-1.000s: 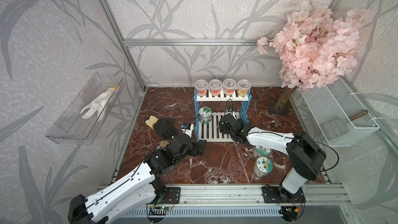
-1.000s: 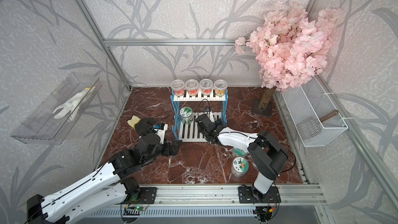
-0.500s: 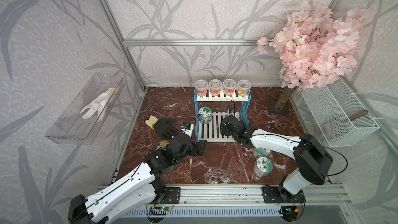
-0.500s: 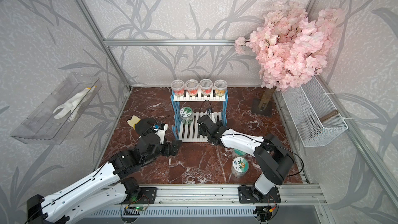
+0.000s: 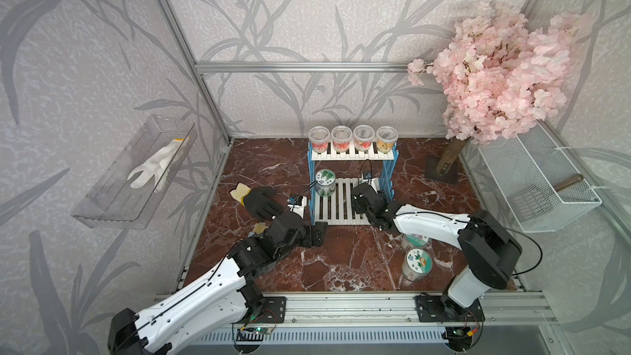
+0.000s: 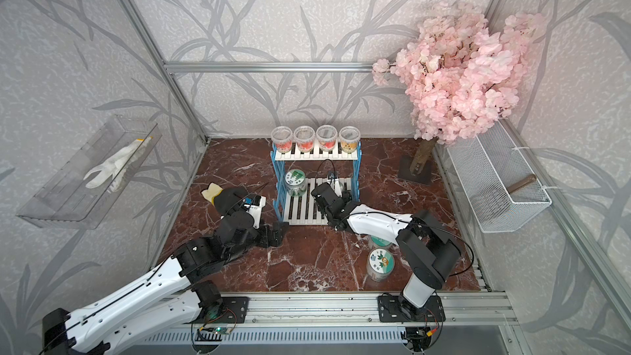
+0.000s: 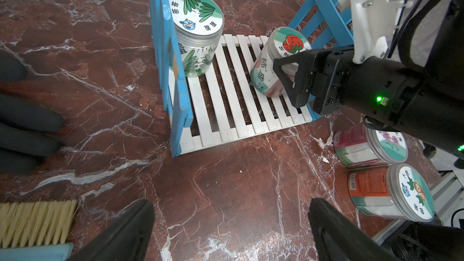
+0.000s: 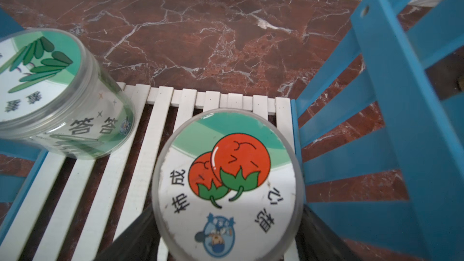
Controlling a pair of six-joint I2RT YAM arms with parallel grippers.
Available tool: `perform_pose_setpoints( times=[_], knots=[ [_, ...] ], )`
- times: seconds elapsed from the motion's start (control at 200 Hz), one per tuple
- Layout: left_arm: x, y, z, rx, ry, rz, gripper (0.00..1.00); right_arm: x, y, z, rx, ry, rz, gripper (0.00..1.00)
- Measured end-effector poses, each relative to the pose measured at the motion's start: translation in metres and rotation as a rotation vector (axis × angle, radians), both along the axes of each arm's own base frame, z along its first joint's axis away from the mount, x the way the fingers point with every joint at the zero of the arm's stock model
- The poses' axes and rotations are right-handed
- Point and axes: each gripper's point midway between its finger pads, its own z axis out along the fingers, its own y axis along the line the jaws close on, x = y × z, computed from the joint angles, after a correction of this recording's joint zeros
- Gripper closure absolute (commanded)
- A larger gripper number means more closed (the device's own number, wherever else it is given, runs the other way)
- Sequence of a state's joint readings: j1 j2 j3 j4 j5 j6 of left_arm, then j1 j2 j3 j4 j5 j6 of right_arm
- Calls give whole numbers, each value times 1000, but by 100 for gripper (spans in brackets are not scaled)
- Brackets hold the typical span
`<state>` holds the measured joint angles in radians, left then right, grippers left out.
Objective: Place the seed container on the shelf
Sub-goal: Place the seed jar on the shelf.
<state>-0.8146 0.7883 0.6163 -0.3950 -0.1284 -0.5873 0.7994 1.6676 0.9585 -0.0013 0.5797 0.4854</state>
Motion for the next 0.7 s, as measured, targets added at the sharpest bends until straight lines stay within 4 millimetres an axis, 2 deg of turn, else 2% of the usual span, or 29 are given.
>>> perform_pose_setpoints(
  times=[0.31, 0.7],
  knots=[
    [0, 1, -1, 2, 2, 1, 0, 19, 2, 1, -45, -86, -37, 19],
    [0, 1, -3, 5, 5, 2, 0, 28, -4, 2, -93, -144, -81, 15]
  ],
)
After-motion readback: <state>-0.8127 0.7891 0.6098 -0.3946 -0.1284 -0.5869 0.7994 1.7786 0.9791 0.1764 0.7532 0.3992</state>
